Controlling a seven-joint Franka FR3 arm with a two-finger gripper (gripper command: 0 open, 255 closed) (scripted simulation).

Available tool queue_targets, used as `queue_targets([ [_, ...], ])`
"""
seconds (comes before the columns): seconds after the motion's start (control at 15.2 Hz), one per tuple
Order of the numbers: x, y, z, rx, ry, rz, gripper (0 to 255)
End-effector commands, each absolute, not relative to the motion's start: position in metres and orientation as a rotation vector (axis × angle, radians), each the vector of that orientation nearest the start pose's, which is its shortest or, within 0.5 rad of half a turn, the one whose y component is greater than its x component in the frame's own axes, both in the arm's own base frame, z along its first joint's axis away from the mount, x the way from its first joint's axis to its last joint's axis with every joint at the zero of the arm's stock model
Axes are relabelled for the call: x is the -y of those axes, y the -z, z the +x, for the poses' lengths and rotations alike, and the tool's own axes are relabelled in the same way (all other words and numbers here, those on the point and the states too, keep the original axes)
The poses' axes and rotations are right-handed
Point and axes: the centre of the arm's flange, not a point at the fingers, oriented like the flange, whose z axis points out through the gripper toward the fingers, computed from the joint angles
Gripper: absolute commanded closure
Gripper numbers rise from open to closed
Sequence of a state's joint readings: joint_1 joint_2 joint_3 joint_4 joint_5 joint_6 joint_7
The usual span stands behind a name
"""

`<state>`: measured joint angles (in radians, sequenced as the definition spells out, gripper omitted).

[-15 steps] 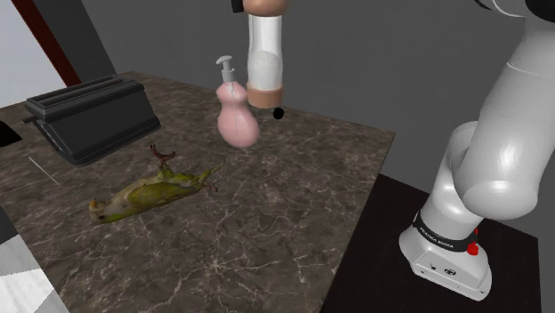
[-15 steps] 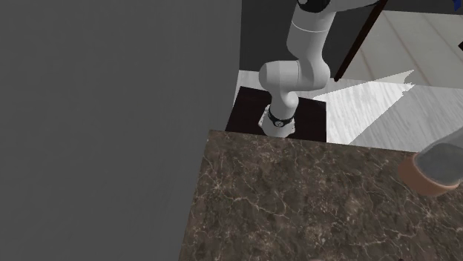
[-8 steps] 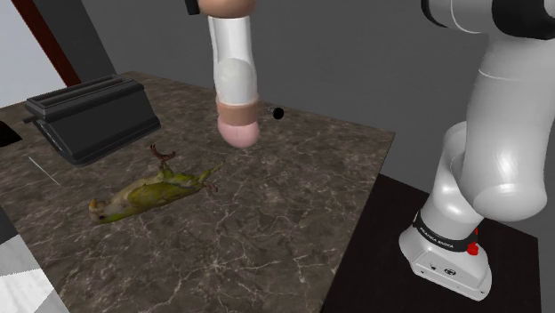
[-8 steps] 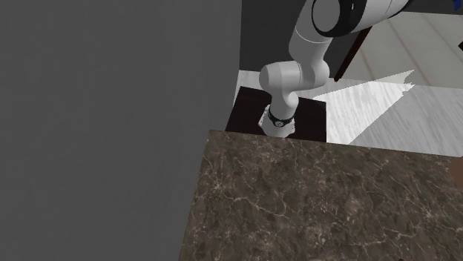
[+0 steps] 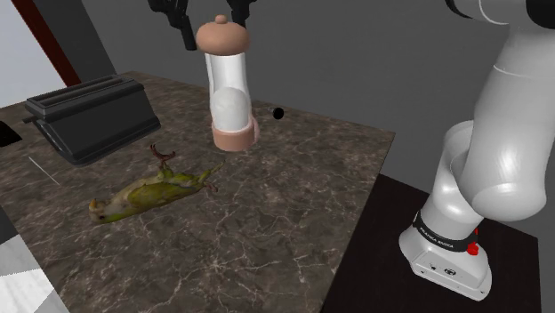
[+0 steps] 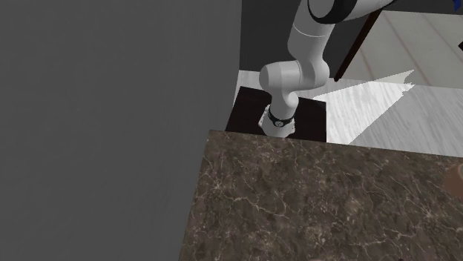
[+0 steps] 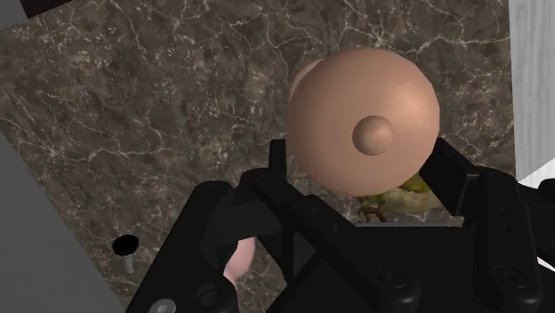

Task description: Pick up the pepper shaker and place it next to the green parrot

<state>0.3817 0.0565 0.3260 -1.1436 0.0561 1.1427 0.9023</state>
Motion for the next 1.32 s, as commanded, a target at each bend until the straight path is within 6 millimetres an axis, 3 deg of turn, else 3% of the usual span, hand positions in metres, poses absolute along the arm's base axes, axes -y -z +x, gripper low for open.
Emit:
queue_targets([
  [0.0, -0.331, -0.738, 0.387, -0.27, -0.137, -3.117, 255],
  [1.25, -0.331, -0.638, 0.387, -0.27, -0.137, -3.117, 255],
])
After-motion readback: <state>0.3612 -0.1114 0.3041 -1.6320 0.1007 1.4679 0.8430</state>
